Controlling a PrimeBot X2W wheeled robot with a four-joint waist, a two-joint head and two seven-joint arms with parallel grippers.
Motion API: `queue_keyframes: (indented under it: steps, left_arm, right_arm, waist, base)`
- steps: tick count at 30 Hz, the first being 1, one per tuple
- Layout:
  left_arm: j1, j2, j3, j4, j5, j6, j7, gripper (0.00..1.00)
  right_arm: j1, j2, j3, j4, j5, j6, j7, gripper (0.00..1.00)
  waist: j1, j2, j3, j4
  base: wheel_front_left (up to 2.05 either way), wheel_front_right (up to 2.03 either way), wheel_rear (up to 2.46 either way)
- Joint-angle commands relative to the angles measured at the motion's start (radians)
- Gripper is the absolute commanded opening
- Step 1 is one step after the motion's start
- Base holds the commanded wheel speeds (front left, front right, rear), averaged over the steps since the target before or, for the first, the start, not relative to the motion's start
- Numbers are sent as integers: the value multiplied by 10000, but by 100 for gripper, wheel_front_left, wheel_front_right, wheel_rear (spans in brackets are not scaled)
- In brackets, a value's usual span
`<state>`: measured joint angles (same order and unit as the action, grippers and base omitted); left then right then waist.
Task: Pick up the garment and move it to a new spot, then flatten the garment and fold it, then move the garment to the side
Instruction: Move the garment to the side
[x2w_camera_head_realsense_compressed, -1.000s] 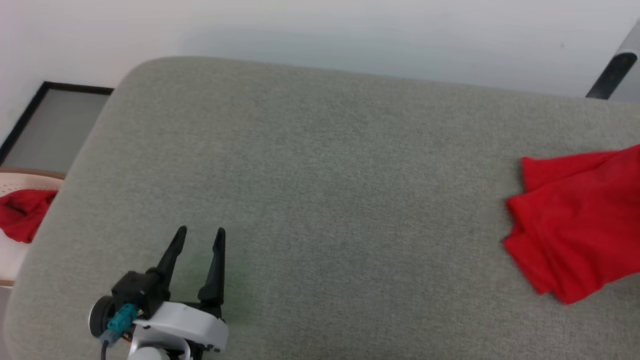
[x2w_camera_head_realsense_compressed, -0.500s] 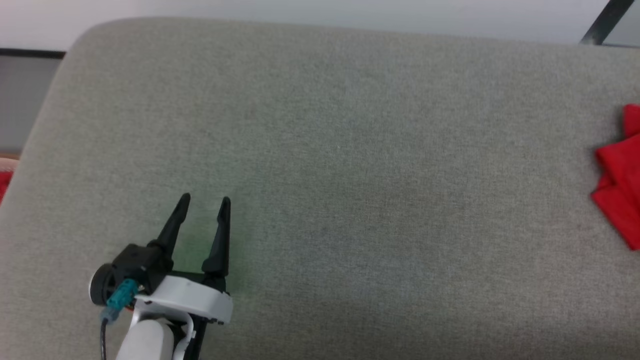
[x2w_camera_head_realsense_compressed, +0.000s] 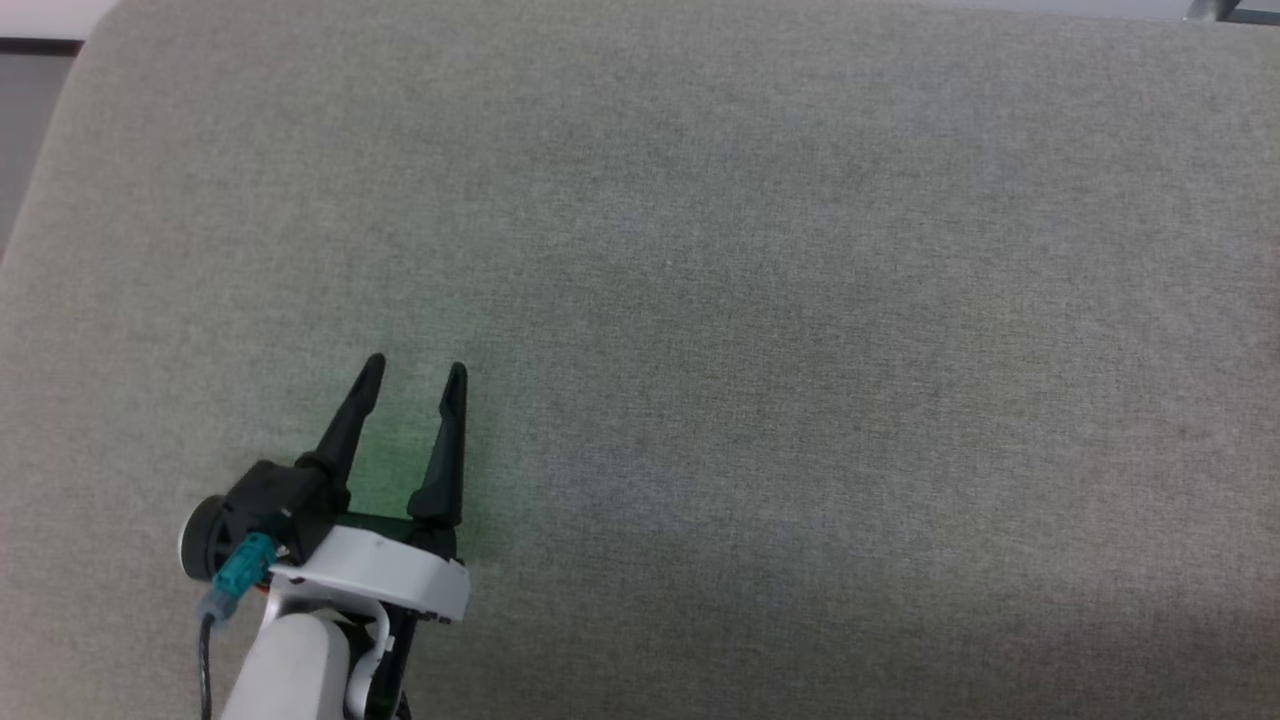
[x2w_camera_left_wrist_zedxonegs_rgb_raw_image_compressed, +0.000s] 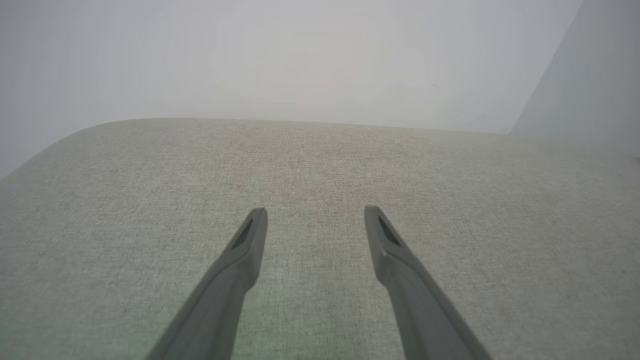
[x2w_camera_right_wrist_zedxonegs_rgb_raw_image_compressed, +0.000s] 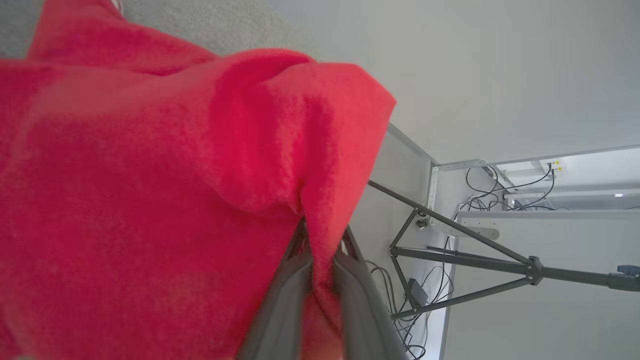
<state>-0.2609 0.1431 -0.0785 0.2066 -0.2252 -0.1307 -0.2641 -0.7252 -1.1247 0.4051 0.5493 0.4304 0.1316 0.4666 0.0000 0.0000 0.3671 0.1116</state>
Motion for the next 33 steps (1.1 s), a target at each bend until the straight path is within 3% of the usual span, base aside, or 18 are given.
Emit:
queue_keyframes:
  steps: [1,4,8,9,10,13,16,24,33]
  left_arm:
    - [-73,22,8,-5,23,0,5,100]
    - [-74,19,19,24,59,0,5,100]
    - [24,31,55,64,67,0,5,100]
    - [71,36,69,88,71,0,5,100]
    - [119,44,89,107,72,0,5,100]
    - [246,51,154,141,85,0,5,100]
    - [392,59,198,160,110,0,5,100]
    - [911,81,396,243,107,0,5,100]
    - [1607,180,738,261,191,0,5,100]
  right_arm:
    - [-63,161,-105,162,-66,-20,-62,0]
    - [-135,416,-254,508,-278,-20,-132,0]
    - [-237,779,-479,794,-579,-20,-278,58]
    - [-224,869,-515,822,-604,-20,-285,55]
    - [-221,946,-539,825,-636,-20,-273,60]
    - [-256,1092,-555,730,-753,-20,-309,87]
    - [-289,1225,-518,534,-842,-20,-371,100]
    - [-85,1938,-632,4,-786,-20,-891,100]
    - [1142,3563,-1317,-928,-1181,-20,-2238,100]
  waist:
    - [0,0,8,17]
    - [0,0,-36,32]
    - [0,0,-212,23]
    - [0,0,-280,11]
    - [0,0,-357,-6]
    - [0,0,-623,-71]
    - [0,0,-927,-146]
    - [0,0,-1978,-351]
    - [0,0,-3053,-631]
  base:
    - [0,0,0]
    - [0,0,0]
    - [0,0,0]
    - [0,0,0]
    - [0,0,0]
    - [0,0,0]
    - [0,0,0]
    - [0,0,0]
    - [0,0,0]
